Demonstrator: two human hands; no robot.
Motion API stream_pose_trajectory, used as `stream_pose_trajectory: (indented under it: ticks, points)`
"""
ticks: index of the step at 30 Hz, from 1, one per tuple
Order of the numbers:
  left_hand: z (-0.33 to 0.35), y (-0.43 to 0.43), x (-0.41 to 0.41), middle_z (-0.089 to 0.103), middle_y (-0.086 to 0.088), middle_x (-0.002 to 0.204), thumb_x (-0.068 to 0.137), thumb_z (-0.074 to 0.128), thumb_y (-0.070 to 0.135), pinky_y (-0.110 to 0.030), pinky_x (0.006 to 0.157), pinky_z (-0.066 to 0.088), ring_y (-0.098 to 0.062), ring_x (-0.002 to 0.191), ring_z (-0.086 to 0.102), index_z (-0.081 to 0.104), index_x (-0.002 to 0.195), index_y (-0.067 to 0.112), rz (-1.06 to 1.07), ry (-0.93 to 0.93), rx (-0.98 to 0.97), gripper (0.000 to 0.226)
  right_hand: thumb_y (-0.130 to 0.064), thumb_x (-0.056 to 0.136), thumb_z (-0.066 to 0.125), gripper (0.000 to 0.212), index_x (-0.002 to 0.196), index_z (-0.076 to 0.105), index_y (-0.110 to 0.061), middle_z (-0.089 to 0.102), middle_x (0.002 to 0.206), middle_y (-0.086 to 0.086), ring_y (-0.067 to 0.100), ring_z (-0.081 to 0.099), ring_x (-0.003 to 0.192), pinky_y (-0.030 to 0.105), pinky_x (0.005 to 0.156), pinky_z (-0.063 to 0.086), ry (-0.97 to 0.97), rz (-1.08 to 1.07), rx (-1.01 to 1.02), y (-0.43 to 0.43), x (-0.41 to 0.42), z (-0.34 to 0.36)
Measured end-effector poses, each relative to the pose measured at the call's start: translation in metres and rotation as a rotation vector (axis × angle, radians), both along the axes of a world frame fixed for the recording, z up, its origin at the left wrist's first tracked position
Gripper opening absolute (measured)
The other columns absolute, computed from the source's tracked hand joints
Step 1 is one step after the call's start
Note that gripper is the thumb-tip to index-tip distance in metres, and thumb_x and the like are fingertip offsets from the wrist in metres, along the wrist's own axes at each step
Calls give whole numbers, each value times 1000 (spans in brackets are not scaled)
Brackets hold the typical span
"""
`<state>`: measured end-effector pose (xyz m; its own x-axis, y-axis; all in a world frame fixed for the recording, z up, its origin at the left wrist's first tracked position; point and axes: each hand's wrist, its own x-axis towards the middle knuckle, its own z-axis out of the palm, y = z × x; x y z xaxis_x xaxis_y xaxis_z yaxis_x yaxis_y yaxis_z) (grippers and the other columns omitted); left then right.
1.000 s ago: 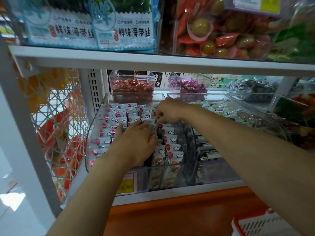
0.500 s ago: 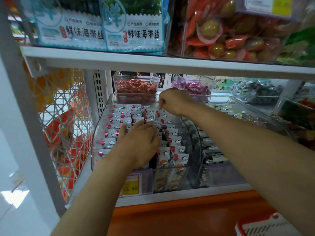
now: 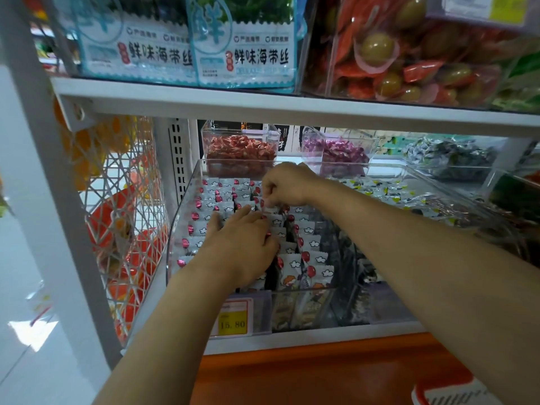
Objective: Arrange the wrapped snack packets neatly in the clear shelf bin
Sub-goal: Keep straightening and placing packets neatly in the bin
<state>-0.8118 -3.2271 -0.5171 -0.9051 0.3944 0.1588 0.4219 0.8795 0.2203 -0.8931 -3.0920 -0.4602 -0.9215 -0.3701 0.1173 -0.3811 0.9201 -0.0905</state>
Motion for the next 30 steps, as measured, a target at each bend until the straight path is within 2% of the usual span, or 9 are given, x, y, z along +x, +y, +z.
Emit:
stream_pose_trajectory:
  ticks: [2,7,9,11,13,17,23,25,30]
  points:
    - [1,0,1,19,7,156,98,27,41,-53,113,-2,-13,145,4,33,143,23,1,-4,7,50,-22,79,73,9,86,69,-18,64,85,-10,7,51,79,29,79,37,24,15,-8,-1,0,1]
    - [3,-1,3,19,6,157,98,28,41,-52,113,-3,-13,145,4,32,144,22,4,-9,-4,50,-20,85,66,5,89,69,-19,68,99,-6,15,56,100,44,105,30,61,37,143,-6,5,-9]
    - [3,-1,4,19,5,157,98,27,41,-51,113,-3,-13,145,4,32,144,21,4,-9,-7,50,-22,85,67,6,89,70,-19,67,94,-8,12,57,96,43,103,32,47,35,127,-6,5,-7]
    - [4,-1,5,18,5,157,98,27,40,-51,114,-3,-13,145,4,31,144,22,5,-13,-5,50,-26,83,70,9,89,72,-19,67,87,-12,8,57,86,36,93,39,14,19,83,-3,5,-1]
    - [5,-1,5,17,5,157,99,27,40,-50,114,-4,-13,145,3,30,145,22,5,-18,4,50,-23,83,69,10,91,73,-18,70,93,-7,8,60,83,31,85,46,24,-22,3,3,2,5]
    - [5,-1,5,16,6,157,99,28,39,-49,114,-6,-12,145,3,28,146,23,3,-21,33,50,-16,87,64,9,93,70,-14,69,104,3,18,62,94,37,94,48,164,-146,-17,16,-2,11]
    - [5,-2,6,18,5,157,99,28,38,-50,114,-5,-13,145,3,29,145,23,6,-15,44,49,-13,87,62,17,104,65,-17,42,135,16,33,35,126,41,102,32,123,-226,240,10,5,7]
    - [6,-2,7,19,6,157,99,28,37,-50,114,-5,-13,145,3,30,145,24,5,-11,52,48,-9,88,59,20,106,63,-15,45,132,15,32,35,124,40,100,32,135,-223,295,8,6,5]
    - [12,-3,10,29,3,153,100,30,35,-50,117,5,-16,144,13,37,141,21,1,34,117,44,-4,90,52,9,95,58,-8,59,104,12,26,54,96,37,87,47,196,-175,113,16,8,13]
